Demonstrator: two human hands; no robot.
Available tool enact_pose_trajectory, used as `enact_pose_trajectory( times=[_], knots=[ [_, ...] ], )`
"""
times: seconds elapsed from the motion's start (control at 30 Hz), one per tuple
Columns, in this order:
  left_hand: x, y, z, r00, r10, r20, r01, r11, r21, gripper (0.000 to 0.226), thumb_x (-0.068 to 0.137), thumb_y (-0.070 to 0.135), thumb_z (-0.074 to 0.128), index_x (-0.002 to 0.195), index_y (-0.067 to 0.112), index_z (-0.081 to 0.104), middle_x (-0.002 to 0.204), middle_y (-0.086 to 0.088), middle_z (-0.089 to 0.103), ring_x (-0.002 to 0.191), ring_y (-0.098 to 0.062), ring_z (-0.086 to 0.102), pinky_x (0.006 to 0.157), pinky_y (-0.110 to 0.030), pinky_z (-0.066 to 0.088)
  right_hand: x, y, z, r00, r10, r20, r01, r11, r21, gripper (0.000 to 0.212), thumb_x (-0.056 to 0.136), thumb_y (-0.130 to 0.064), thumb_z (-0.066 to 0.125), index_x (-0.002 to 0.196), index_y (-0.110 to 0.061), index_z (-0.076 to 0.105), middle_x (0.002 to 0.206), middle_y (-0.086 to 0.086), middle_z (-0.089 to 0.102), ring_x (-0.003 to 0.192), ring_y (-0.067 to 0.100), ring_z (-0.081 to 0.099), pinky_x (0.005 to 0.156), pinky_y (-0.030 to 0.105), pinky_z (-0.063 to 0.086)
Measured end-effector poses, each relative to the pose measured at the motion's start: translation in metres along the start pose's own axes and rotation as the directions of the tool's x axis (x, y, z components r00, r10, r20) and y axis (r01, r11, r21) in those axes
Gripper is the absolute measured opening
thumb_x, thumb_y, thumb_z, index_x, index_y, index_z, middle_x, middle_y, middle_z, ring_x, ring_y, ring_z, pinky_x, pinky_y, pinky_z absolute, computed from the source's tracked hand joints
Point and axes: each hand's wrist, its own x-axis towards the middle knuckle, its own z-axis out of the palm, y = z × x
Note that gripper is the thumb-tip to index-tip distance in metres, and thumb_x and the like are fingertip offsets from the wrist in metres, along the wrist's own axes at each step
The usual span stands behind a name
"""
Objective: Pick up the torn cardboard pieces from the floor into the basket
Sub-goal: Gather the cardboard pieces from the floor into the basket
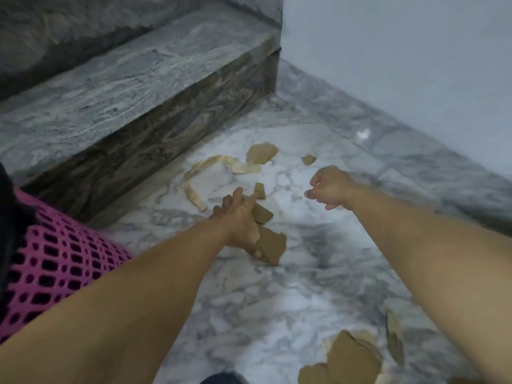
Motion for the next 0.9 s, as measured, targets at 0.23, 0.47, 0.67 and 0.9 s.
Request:
enact_pose_trajectory(
  times=[0.23, 0.47, 0.67, 0.9],
  knots=[
    [0.051, -0.011, 0.025, 0.989, 0.147, -0.014, -0.144, 0.981, 0.132, 0.148, 0.041, 0.077, 0.076, 0.149, 0.035, -0.016, 0.155, 0.001, -0.032, 0.144, -0.036, -0.022, 0.116, -0.058, -0.004, 0.077, -0.007, 0.001, 0.993, -0.074, -0.094, 0.065, 0.993, -0.102, 0.042, 0.089, -0.016, 0.063, 0.128, -0.004, 0.055, 0.130, 0.014, 0.057, 0.118, 0.032, 0.056, 0.099, 0.040, 0.049],
    [0.068, -0.011, 0.012, 0.956, 0.167, -0.239, -0.170, 0.985, 0.008, 0.089, 0.049, 0.061, 0.083, 0.123, 0.027, 0.045, 0.126, 0.010, 0.034, 0.114, -0.020, 0.035, 0.084, -0.041, 0.048, 0.138, -0.017, 0.015, 0.971, -0.113, -0.209, 0.061, 0.968, -0.242, 0.026, 0.088, -0.019, 0.063, 0.113, -0.013, 0.067, 0.124, 0.012, 0.058, 0.117, 0.029, 0.053, 0.096, 0.031, 0.048],
    [0.073, -0.019, 0.009, 0.974, -0.024, -0.225, -0.057, 0.936, -0.347, 0.066, 0.058, 0.034, 0.089, 0.111, 0.027, 0.051, 0.109, -0.002, 0.057, 0.094, -0.025, 0.058, 0.076, -0.031, 0.050, 0.152, -0.043, 0.032, 0.981, -0.106, -0.159, 0.065, 0.968, -0.243, 0.031, 0.086, -0.007, 0.063, 0.116, -0.008, 0.058, 0.120, 0.013, 0.060, 0.111, 0.032, 0.058, 0.086, 0.029, 0.049],
    [0.075, -0.056, 0.001, 0.949, -0.209, -0.236, 0.028, 0.800, -0.599, 0.031, 0.064, 0.020, 0.086, 0.077, 0.022, 0.058, 0.089, 0.000, 0.066, 0.090, -0.020, 0.063, 0.069, -0.023, 0.044, 0.159, -0.069, 0.035, 0.988, -0.048, -0.148, -0.010, 0.931, -0.365, 0.038, 0.083, -0.009, 0.071, 0.117, -0.006, 0.055, 0.123, 0.015, 0.050, 0.112, 0.030, 0.055, 0.073, 0.026, 0.041]
  ],
)
